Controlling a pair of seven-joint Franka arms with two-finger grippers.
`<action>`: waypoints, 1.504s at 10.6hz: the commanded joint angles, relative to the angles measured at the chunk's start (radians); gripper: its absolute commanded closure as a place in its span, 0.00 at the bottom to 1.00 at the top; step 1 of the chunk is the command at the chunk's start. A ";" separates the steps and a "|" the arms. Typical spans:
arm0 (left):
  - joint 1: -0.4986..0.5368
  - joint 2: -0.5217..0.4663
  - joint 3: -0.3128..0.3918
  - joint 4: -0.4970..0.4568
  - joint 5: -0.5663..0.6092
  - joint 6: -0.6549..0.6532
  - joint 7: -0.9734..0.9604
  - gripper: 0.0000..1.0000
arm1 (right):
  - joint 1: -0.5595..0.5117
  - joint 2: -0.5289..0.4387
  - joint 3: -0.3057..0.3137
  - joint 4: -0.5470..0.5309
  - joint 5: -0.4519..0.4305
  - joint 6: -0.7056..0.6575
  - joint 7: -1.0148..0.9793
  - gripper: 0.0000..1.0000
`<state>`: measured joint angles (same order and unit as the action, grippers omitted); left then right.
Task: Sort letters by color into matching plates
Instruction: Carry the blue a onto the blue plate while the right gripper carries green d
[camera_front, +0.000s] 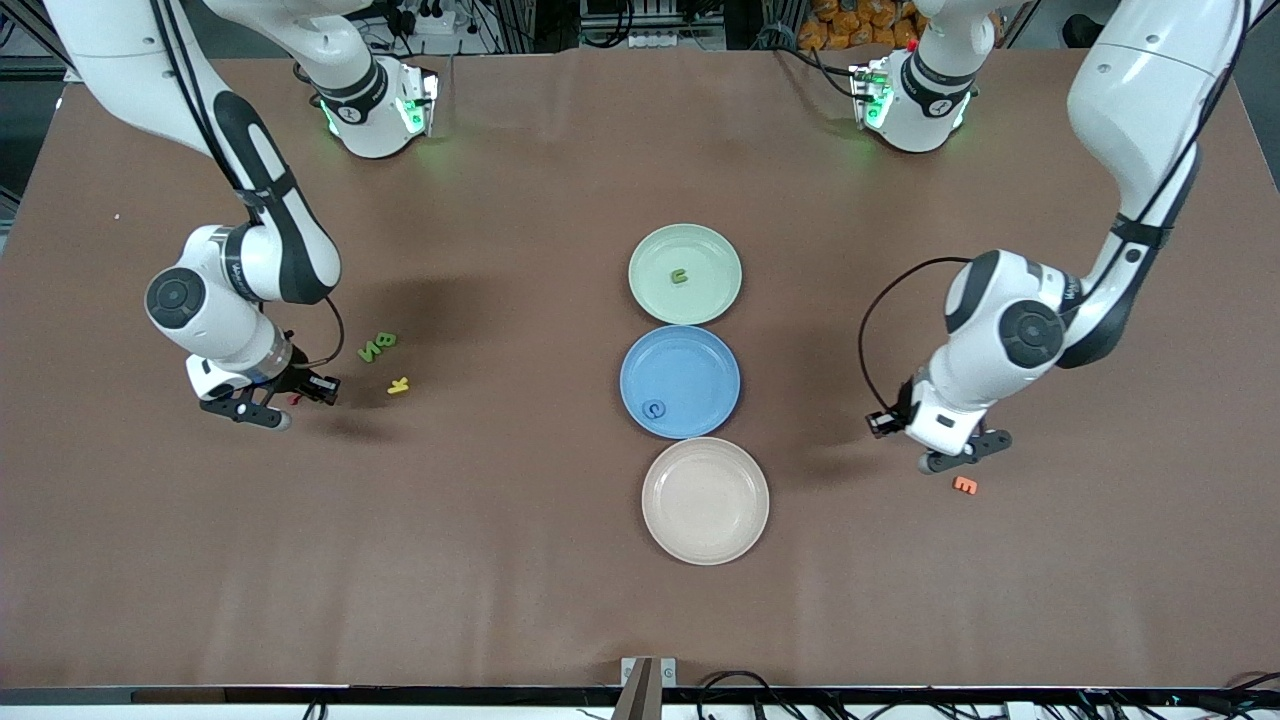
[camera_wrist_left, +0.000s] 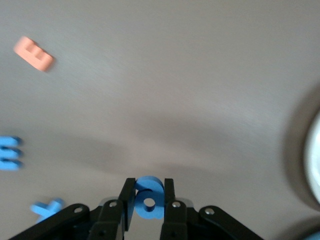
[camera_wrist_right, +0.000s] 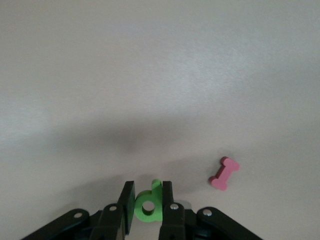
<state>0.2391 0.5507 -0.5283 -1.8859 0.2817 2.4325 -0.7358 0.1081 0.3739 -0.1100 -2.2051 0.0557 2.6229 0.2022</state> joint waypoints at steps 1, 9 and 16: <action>-0.105 0.009 0.002 0.030 -0.016 -0.012 -0.140 1.00 | 0.021 -0.035 0.012 0.053 0.007 -0.073 0.008 1.00; -0.368 0.130 0.007 0.188 -0.015 -0.009 -0.396 1.00 | 0.102 -0.041 0.211 0.219 -0.002 -0.219 0.302 1.00; -0.423 0.133 0.040 0.197 0.042 -0.012 -0.419 0.00 | 0.133 -0.035 0.308 0.228 -0.002 -0.218 0.356 1.00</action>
<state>-0.1858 0.6825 -0.4989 -1.7016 0.2937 2.4333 -1.1526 0.2432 0.3425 0.1597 -1.9814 0.0561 2.4169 0.5239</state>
